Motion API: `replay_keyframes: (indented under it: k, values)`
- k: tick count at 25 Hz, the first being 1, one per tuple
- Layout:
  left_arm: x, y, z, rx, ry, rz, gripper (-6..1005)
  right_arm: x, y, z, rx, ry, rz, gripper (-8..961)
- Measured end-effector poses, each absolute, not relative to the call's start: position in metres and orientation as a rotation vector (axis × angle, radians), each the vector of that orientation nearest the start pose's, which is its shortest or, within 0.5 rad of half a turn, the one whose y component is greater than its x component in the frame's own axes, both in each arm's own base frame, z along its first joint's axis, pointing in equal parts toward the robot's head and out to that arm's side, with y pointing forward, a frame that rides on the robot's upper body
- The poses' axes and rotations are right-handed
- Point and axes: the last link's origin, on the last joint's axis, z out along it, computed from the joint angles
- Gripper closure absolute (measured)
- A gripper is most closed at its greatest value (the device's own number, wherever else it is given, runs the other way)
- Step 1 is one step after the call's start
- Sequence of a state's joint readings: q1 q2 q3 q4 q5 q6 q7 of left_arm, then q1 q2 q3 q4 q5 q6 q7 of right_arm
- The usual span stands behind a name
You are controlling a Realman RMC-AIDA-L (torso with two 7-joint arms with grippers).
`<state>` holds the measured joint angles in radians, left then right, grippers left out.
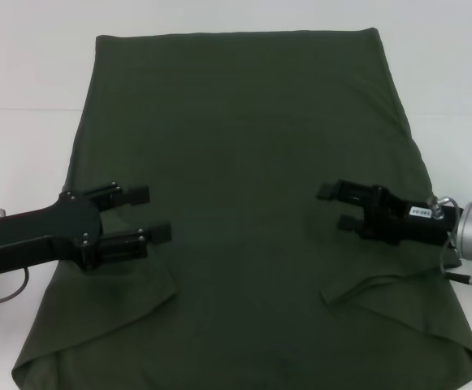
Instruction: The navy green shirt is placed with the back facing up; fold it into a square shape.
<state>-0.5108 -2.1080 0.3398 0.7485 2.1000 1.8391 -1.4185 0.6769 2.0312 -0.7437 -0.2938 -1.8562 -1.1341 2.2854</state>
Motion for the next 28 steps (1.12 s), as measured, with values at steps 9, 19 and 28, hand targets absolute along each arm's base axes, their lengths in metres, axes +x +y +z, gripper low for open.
replay_keyframes:
  k: [9, 19, 28]
  values:
    - [-0.264, 0.302, 0.038, -2.636, -0.674, -0.98, 158, 0.286, 0.361, -0.023, -1.951, 2.073, 0.911, 28]
    - [-0.264, 0.302, 0.038, -2.641, -0.675, -0.986, 157, 0.355, 0.293, 0.014, -1.653, 2.137, 1.12, 28]
    - [-0.261, 0.304, 0.038, -2.646, -0.665, -0.988, 157, 0.382, 0.271, 0.036, -1.54, 2.168, 1.106, 27]
